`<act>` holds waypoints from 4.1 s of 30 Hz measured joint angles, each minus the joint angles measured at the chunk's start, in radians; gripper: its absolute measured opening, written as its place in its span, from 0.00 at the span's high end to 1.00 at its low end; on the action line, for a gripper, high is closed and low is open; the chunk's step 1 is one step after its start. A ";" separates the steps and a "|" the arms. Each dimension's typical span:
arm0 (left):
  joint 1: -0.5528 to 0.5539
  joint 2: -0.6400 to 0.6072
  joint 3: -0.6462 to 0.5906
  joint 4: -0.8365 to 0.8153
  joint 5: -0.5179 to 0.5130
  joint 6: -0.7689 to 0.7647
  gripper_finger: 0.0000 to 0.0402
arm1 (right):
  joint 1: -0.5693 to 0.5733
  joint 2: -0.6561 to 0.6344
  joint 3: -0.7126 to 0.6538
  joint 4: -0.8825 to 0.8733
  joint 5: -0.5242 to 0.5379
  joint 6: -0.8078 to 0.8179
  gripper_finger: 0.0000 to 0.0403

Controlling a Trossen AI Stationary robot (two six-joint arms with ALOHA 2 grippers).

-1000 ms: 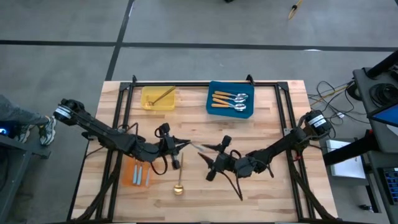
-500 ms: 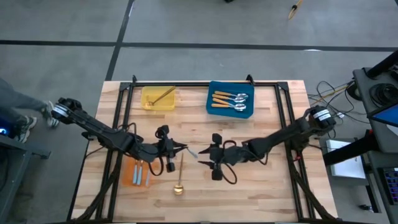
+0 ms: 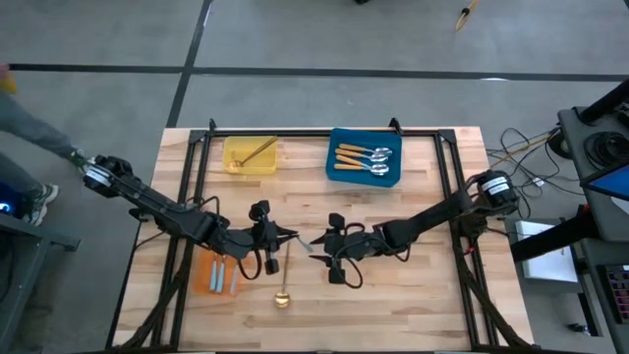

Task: Sort silverware by color (type)
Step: Put the blue spoon into the orange bin

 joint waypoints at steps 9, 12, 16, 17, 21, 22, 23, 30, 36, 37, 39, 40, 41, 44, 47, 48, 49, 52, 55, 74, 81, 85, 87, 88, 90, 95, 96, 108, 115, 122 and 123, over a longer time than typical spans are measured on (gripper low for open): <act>-0.001 0.000 0.000 0.015 0.002 0.001 1.00 | -0.004 0.024 0.000 0.052 -0.019 -0.009 0.60; -0.001 0.000 0.000 0.016 0.002 0.001 1.00 | -0.005 0.024 0.000 0.058 -0.019 -0.016 0.60; 0.000 0.000 0.000 0.035 0.001 0.000 1.00 | -0.011 0.024 0.000 0.080 -0.026 -0.017 0.60; 0.000 0.000 0.000 0.046 0.001 0.001 1.00 | -0.013 0.024 0.000 0.091 -0.027 -0.018 0.60; 0.000 0.000 0.000 0.070 0.000 0.011 1.00 | -0.013 0.024 0.000 0.119 -0.031 -0.036 0.61; 0.000 0.000 0.000 0.073 0.001 0.010 1.00 | -0.013 0.024 0.000 0.126 -0.037 -0.039 0.62; -0.001 0.000 0.000 0.075 0.002 0.010 1.00 | -0.013 0.024 0.000 0.132 -0.047 -0.039 0.63; -0.002 0.000 0.000 0.078 0.008 0.010 1.00 | -0.015 0.024 0.000 0.136 -0.047 -0.034 0.80; -0.003 0.000 0.000 0.092 0.008 0.015 1.00 | -0.018 0.024 0.000 0.138 -0.032 -0.026 0.94; -0.003 0.000 0.000 0.092 0.007 0.015 1.00 | -0.018 0.024 0.000 0.139 -0.033 -0.026 0.94; -0.003 0.000 0.000 0.095 0.007 0.014 1.00 | -0.017 0.024 0.000 0.139 -0.033 -0.027 0.94; -0.003 0.000 0.000 0.099 0.007 0.014 1.00 | -0.017 0.024 0.000 0.140 -0.031 -0.027 0.94; -0.003 0.000 0.000 0.105 0.007 0.013 0.99 | -0.017 0.024 0.000 0.141 -0.029 -0.026 0.94; -0.002 0.001 0.000 0.120 0.006 0.011 0.96 | -0.016 0.024 0.001 0.149 -0.024 -0.025 0.94; -0.002 0.001 0.000 0.121 0.004 0.010 0.93 | -0.011 0.024 -0.006 0.169 -0.011 -0.025 0.94; -0.002 0.001 0.000 0.121 0.003 0.010 0.91 | -0.010 0.024 -0.012 0.183 -0.009 -0.025 0.94; -0.002 0.001 0.000 0.121 0.001 0.011 0.90 | -0.008 0.024 -0.019 0.200 -0.008 -0.025 0.94; -0.002 0.001 0.000 0.122 -0.004 0.025 0.84 | -0.003 0.024 -0.051 0.267 0.004 -0.026 0.94; 0.000 0.001 0.000 0.121 -0.018 0.030 0.78 | 0.000 0.024 -0.085 0.322 0.028 -0.020 0.94; 0.000 0.039 0.000 0.144 -0.063 0.043 0.61 | 0.092 0.024 -0.211 0.597 0.360 -0.125 0.94; 0.000 0.178 0.000 0.307 -0.126 0.018 0.61 | 0.125 0.024 -0.211 0.573 0.608 -0.110 0.94; 0.009 0.294 0.000 0.607 -0.166 0.118 0.61 | 0.141 0.024 -0.211 0.564 0.630 -0.070 0.94; 0.009 0.349 0.000 0.768 -0.167 0.216 0.61 | 0.149 0.024 -0.211 0.565 0.634 -0.069 0.94; 0.009 0.373 0.000 0.842 -0.166 0.255 0.61 | 0.153 0.024 -0.211 0.565 0.638 -0.073 0.94; 0.008 0.415 0.000 0.964 -0.167 0.300 0.61 | 0.162 0.024 -0.211 0.565 0.640 -0.078 0.94; 0.008 0.478 0.000 1.048 -0.166 0.280 0.61 | 0.191 0.024 -0.211 0.559 0.639 -0.077 0.94; 0.008 0.487 0.000 1.051 -0.166 0.267 0.61 | 0.198 0.024 -0.211 0.552 0.639 -0.073 0.94; 0.008 0.559 0.000 1.081 -0.166 0.156 0.63 | 0.226 0.099 -0.197 0.557 0.794 0.065 0.94; 0.008 0.566 0.000 1.107 -0.167 0.163 0.66 | 0.225 0.205 -0.097 0.580 0.850 0.022 0.94; 0.009 0.566 0.000 1.100 -0.168 0.164 0.66 | 0.226 0.257 -0.007 0.579 0.849 -0.065 0.94; 0.009 0.566 0.000 1.100 -0.168 0.164 0.66 | 0.226 0.260 -0.004 0.581 0.848 -0.067 0.94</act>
